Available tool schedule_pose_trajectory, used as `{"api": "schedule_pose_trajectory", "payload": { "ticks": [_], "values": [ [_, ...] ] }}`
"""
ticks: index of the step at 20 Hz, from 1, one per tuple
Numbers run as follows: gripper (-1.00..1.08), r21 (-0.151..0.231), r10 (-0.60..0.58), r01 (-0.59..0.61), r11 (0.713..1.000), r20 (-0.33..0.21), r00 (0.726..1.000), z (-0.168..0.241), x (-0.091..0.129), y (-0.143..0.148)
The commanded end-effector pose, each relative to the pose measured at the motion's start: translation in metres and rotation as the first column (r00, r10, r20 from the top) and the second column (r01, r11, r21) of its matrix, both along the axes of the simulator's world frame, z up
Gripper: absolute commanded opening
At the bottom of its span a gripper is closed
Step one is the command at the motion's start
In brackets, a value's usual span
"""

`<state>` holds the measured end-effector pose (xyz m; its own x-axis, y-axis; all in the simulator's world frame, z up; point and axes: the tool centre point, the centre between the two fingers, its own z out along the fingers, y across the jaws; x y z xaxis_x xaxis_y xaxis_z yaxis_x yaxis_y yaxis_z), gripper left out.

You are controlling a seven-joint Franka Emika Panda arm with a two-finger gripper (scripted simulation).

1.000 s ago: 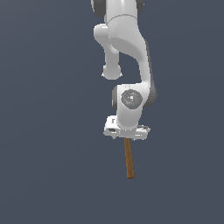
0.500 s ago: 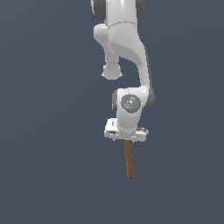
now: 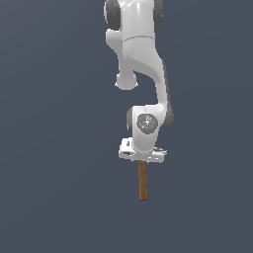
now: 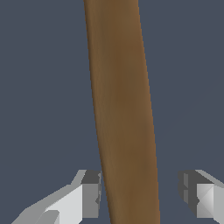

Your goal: Pick up the object and move it to a goal position.

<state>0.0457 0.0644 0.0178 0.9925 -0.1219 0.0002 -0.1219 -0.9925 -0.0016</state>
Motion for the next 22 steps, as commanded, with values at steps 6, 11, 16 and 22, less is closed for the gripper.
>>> {"api": "schedule_pose_trajectory", "payload": {
  "ticks": [6, 11, 16, 22],
  "values": [
    [-1.0, -0.002, -0.003, 0.003, 1.0, 0.0, 1.0, -0.001, 0.0, -0.002],
    [-1.0, 0.0, 0.001, -0.001, 1.0, 0.001, 1.0, 0.001, 0.001, 0.001],
    [-1.0, 0.005, 0.031, -0.031, 1.0, 0.02, 0.999, 0.017, 0.011, 0.005],
    [-1.0, 0.017, 0.117, -0.119, 0.993, 0.078, 0.99, 0.069, 0.038, 0.02]
  ]
}}
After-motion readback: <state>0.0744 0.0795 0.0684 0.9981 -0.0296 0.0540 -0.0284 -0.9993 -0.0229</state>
